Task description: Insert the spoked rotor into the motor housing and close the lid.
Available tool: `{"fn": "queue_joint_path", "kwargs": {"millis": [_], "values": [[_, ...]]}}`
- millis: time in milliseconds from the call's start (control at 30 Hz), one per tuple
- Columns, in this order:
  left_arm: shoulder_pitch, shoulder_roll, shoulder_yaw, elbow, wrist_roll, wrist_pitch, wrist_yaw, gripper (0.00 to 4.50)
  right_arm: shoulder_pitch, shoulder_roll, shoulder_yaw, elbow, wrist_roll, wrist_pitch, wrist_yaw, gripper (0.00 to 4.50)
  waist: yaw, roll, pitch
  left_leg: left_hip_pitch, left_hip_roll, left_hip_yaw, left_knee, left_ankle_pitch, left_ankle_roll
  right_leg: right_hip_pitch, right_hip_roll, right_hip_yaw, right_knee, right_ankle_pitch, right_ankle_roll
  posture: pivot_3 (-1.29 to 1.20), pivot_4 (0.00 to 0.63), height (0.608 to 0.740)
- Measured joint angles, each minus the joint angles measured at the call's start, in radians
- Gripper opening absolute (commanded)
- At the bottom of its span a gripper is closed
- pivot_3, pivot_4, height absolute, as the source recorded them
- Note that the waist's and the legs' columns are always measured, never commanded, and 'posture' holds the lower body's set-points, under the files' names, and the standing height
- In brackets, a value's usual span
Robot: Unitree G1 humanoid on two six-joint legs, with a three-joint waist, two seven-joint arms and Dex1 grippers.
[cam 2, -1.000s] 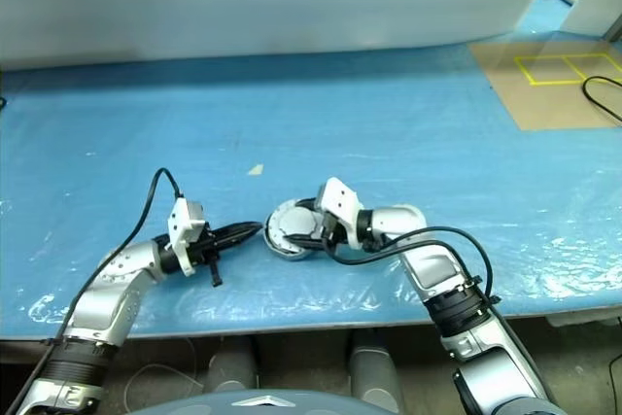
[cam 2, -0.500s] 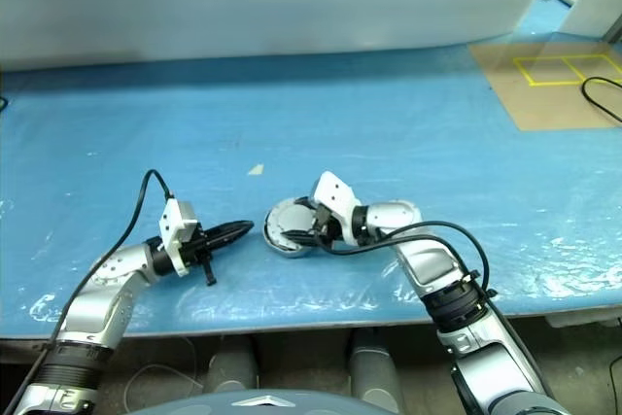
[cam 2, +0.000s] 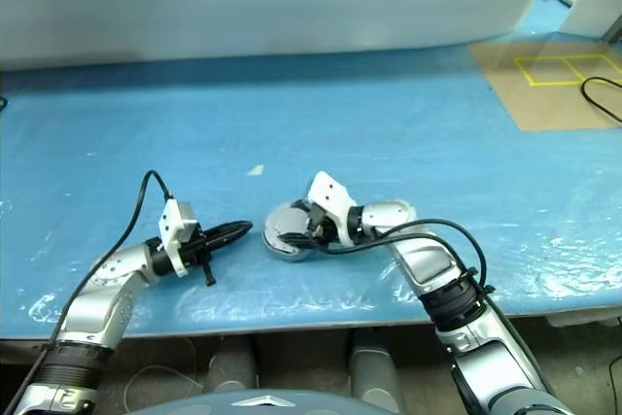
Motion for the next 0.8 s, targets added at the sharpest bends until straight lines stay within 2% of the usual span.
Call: {"fn": "queue_joint_path", "kwargs": {"millis": [233,400,800], "values": [[0.0,0.0,0.0,0.0,0.001,0.0,0.002,0.0,0.004,0.009,0.017,0.01,-0.03,-0.036,-0.038,2.97,0.0,0.0,0.0,0.002,0.0,0.0,0.0,0.0,0.0,0.001,0.0,0.0,0.003,0.0,0.0,0.0,0.15,0.74],[0.0,-0.001,0.0,0.0,0.001,0.0,0.006,0.0,0.011,0.04,-0.024,-0.003,0.017,0.056,-0.052,2.97,0.0,0.0,0.0,0.001,0.0,0.0,0.0,0.0,0.0,0.001,0.0,0.0,0.003,0.0,0.0,0.0,0.15,0.74],[-0.007,-0.006,-0.001,0.004,0.003,0.0,0.009,0.0,-0.001,0.041,-0.014,-0.023,0.021,0.113,-0.074,2.97,0.0,0.0,-0.001,0.001,0.0,0.0,0.0,0.0,0.0,0.001,0.0,0.0,0.001,0.0,0.0,0.0,0.15,0.74]]}}
